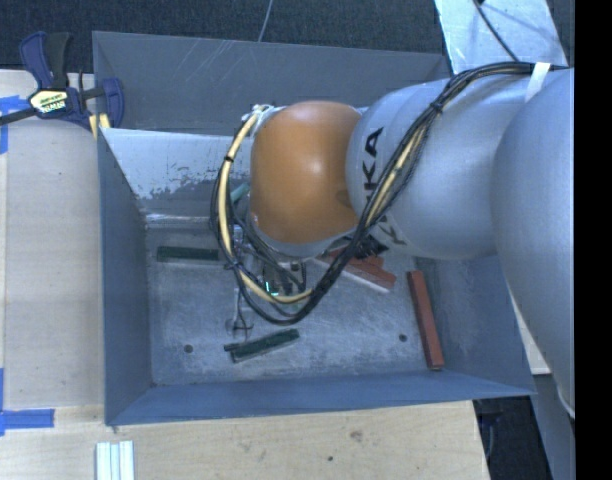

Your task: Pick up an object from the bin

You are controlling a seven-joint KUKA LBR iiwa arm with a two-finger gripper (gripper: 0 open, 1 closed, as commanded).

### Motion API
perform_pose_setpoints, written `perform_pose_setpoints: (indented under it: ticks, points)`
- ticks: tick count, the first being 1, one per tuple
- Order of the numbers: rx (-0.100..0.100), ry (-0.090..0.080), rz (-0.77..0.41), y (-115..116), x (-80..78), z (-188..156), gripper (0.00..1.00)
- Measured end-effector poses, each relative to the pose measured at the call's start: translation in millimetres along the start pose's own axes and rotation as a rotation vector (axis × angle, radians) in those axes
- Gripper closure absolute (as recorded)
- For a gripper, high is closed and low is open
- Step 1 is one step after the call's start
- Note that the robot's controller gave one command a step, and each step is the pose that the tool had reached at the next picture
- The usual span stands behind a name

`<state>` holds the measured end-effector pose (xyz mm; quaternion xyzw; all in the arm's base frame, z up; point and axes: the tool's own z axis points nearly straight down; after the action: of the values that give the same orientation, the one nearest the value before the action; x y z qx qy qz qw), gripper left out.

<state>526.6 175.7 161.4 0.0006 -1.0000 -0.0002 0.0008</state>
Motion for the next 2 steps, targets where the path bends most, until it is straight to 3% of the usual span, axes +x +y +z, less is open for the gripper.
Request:
perform_pose_setpoints:
  ticks: [1,2]
  points:
    - [-0.001,-0.004,0.002,-0.5,-1.4,-1.8,0.00]
    - [0.000,-0.007,-0.113,-21.4,18.1,48.0,0.00]
